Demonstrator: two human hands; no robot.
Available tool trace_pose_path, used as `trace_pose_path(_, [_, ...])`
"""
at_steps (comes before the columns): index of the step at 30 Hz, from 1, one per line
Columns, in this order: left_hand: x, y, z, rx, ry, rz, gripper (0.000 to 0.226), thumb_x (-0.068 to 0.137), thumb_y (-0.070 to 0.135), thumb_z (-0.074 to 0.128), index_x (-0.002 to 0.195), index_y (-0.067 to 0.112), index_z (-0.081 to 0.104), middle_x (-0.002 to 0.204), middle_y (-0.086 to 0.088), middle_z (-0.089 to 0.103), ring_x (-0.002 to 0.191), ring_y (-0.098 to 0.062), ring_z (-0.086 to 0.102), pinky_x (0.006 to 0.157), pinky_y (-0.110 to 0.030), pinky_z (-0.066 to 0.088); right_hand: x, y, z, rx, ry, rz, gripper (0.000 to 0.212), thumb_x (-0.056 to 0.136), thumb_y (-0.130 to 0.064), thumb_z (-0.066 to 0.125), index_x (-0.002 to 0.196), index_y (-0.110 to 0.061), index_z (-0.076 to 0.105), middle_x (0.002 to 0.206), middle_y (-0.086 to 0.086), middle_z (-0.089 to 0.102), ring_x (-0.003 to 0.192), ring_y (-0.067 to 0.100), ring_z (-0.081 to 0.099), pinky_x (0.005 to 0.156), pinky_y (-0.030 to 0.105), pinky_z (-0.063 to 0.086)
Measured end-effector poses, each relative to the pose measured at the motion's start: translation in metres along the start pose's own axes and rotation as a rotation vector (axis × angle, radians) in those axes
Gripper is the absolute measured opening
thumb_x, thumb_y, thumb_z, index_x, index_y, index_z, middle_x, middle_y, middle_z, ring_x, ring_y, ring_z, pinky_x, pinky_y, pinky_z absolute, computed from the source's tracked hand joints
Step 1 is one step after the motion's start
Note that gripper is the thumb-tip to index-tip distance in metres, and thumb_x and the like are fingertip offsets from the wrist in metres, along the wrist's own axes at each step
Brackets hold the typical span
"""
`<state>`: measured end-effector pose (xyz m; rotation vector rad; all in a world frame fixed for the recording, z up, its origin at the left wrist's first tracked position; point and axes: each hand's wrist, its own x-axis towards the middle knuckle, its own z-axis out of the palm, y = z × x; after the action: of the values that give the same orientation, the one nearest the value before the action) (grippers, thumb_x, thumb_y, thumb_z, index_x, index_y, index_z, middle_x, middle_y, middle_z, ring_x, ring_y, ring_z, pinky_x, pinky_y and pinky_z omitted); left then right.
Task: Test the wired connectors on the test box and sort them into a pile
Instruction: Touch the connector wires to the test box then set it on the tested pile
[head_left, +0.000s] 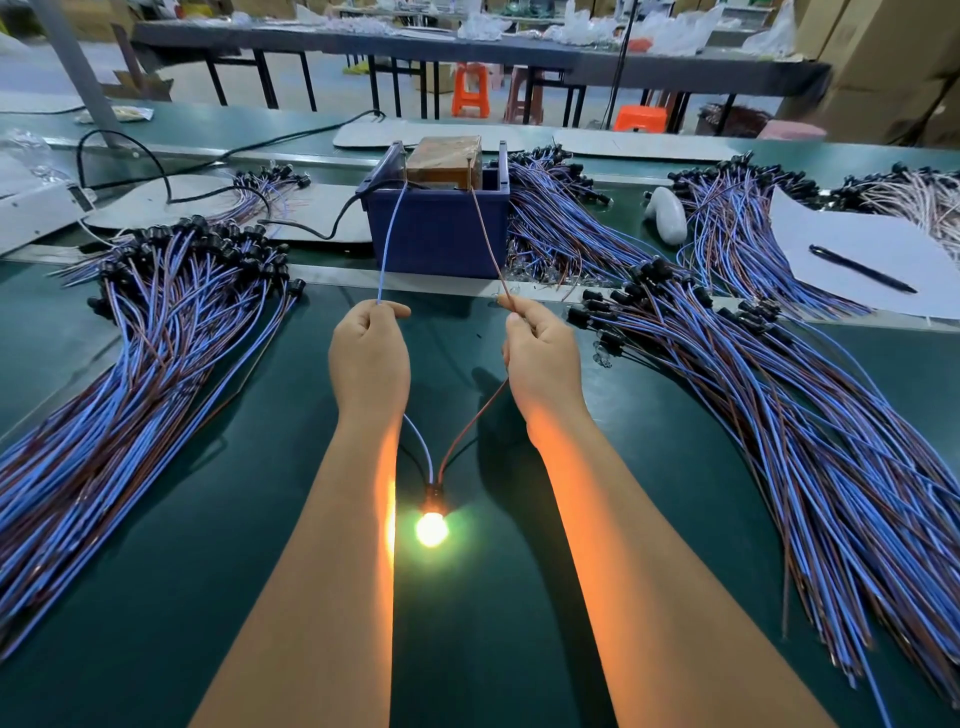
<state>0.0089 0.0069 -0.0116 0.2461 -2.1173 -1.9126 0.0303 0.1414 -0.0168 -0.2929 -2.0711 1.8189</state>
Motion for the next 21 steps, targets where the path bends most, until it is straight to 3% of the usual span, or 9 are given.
trace_pose_path(3, [0.0,0.0,0.0,-0.005,-0.003,-0.005,0.03,0.091,0.017,0.036,0.087,0.021,0.065,0.038,0.014,0.03,0.033,-0.005,0.026,0.033,-0.014,0.021,0.0,0.0,0.0,0.004,0.005,0.007,0.035,0.1,-0.015,0.04,0.126,-0.022,0.063,0.061,-0.019,0.047,0.057,0.001,0.042,0.06,0.019,0.036])
trace_pose_path(7, [-0.002,0.001,0.0,-0.013,0.003,0.001,0.029,0.09,0.017,0.037,0.084,0.022,0.065,0.04,0.014,0.03,0.035,-0.005,0.026,0.033,-0.014,0.022,-0.001,0.0,0.0,0.02,-0.009,-0.007,0.036,0.101,-0.014,0.04,0.13,-0.02,0.06,0.073,-0.021,0.044,0.07,-0.002,0.04,0.079,0.026,0.037])
trace_pose_path(12, [-0.003,0.005,0.001,-0.04,-0.116,-0.04,0.031,0.093,0.022,0.043,0.084,0.027,0.072,0.048,0.013,0.035,0.039,-0.004,0.027,0.037,-0.015,0.026,-0.005,-0.005,0.0,0.057,-0.009,-0.058,0.032,0.102,-0.012,0.041,0.128,-0.019,0.058,0.077,-0.016,0.046,0.078,0.005,0.046,0.079,0.021,0.039])
trace_pose_path(15, [-0.006,0.009,0.006,-0.108,-0.277,-0.042,0.027,0.095,0.025,0.052,0.088,0.029,0.078,0.047,0.019,0.045,0.044,0.0,0.04,0.048,-0.015,0.037,-0.01,-0.01,0.001,0.06,-0.027,-0.139,0.018,0.101,-0.01,0.044,0.11,-0.021,0.055,0.07,-0.003,0.05,0.061,0.002,0.045,0.059,0.015,0.04])
trace_pose_path(19, [-0.011,0.009,0.014,-0.207,-0.454,-0.097,0.024,0.096,0.03,0.056,0.092,0.03,0.08,0.051,0.015,0.042,0.046,-0.004,0.035,0.047,-0.02,0.03,-0.016,-0.012,0.008,0.023,-0.068,-0.163,0.015,0.098,-0.008,0.052,0.089,-0.019,0.051,0.076,0.007,0.059,0.069,0.016,0.053,0.067,0.035,0.045])
trace_pose_path(21, [-0.013,0.01,0.015,-0.23,-0.495,-0.096,0.024,0.096,0.029,0.056,0.092,0.028,0.08,0.054,0.01,0.045,0.045,-0.004,0.033,0.045,-0.018,0.026,-0.017,-0.011,0.009,0.002,-0.102,-0.169,0.02,0.096,-0.006,0.056,0.081,-0.019,0.052,0.072,0.003,0.059,0.066,0.014,0.053,0.065,0.032,0.044])
